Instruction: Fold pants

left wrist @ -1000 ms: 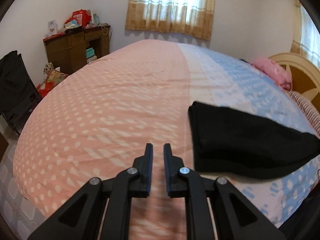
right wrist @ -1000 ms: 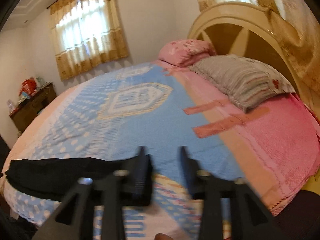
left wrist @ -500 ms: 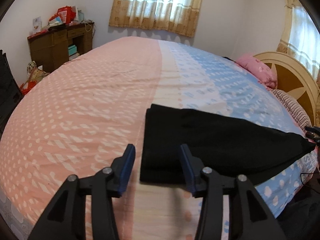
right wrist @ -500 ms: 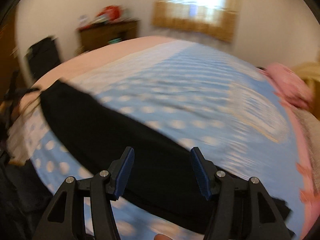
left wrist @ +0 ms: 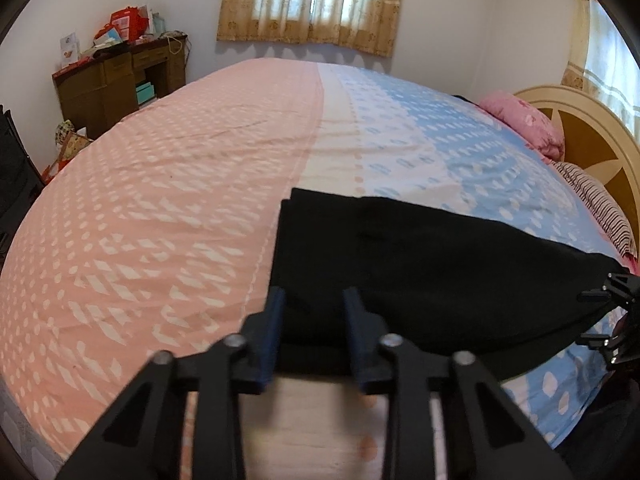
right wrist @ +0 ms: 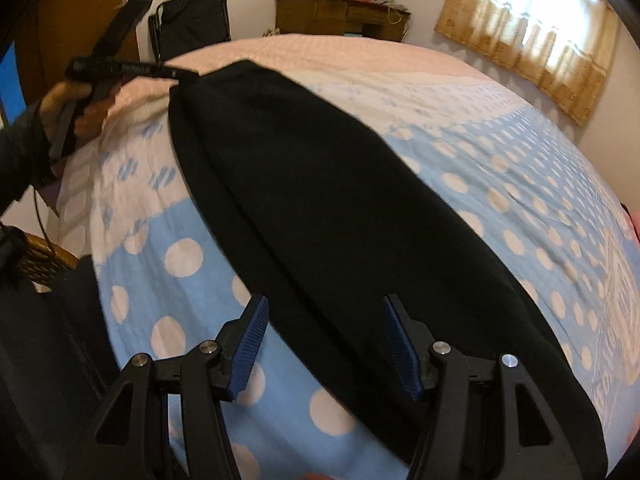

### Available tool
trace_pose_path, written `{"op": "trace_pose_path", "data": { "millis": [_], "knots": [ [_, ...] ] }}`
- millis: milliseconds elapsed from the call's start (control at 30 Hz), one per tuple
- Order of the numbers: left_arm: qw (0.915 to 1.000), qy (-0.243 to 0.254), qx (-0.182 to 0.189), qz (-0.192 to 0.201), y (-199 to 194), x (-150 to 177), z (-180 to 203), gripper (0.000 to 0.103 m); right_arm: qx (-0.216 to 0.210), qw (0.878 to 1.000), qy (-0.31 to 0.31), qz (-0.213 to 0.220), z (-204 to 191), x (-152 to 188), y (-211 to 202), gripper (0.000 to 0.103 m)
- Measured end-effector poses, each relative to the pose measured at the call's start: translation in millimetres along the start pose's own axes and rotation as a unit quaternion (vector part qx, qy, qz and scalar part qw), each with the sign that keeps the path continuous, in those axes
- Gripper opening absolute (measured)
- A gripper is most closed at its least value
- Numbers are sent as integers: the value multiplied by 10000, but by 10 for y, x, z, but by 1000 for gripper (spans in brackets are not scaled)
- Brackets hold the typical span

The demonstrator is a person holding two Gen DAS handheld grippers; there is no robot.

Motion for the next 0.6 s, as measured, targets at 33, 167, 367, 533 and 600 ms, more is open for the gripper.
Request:
{"op": "trace_pose_path", "data": {
  "millis": [33, 167, 367, 533, 600],
  "knots": [
    [10000, 38, -74, -22, 9, 2, -1, 18, 8, 10000, -11, -16, -10, -4, 33, 52],
    [9998, 148, -145, -9, 3, -8, 21, 10, 20, 9999, 73, -120, 26, -16, 179, 29],
    [9998, 128, 131, -6, -91, -49, 47, 2, -62, 9999, 109, 67, -32, -99, 27, 3],
    [9987, 65, 505, -5, -238, -93, 67, 2, -200, 9994, 166, 220, -56, -154, -162, 3],
    [9981, 59, 614, -78, -259, -94, 66, 2, -241, 9994, 147, 214, -80, -138, -197, 3]
  ]
}}
Point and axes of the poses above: each gripper's, at about its wrist camera, not at the fingertips, and y roughly the way its jaws point, z to its right, x to its underside, the point moved 4 cm from there along y, roughly the way its jaws point, and after that the axes turned 1 degree about -z, right-handed, at the moved point
